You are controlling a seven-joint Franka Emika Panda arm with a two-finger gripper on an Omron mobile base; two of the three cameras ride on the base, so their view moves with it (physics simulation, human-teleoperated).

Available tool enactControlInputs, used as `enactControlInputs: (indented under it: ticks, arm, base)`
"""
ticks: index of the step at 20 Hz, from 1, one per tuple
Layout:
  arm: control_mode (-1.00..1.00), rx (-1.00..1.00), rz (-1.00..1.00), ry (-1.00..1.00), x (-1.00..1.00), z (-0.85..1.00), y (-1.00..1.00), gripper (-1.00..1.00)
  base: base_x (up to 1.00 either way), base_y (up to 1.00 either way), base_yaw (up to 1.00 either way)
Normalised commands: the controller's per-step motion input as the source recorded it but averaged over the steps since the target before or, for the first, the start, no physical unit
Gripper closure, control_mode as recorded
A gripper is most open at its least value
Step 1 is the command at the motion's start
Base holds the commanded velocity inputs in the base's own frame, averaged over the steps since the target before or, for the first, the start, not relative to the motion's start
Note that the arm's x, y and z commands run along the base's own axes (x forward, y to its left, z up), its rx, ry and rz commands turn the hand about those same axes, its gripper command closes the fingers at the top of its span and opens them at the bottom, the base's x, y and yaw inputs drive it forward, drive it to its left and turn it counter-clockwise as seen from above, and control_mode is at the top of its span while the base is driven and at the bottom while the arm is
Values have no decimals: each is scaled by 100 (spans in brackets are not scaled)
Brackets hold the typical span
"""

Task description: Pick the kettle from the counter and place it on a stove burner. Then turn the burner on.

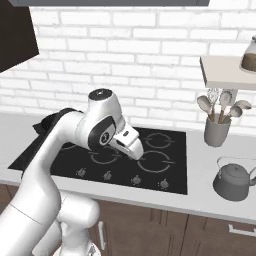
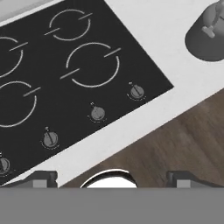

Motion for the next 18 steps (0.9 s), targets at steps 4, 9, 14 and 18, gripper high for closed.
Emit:
enactControlInputs:
  ticks: [4,9,14,18]
  arm:
    - [-100,0,-27,-4,0,-25,-55,-100]
    - [-100,0,-15,-4,0,-9,-81,-100]
    - [-100,-2,-25,0,1,0,-87,-100]
    - [-100,-3,-25,2,16,0,-78,-100]
  base:
    - [0,0,0]
    - [0,0,0]
    - [0,0,0]
    - [0,0,0]
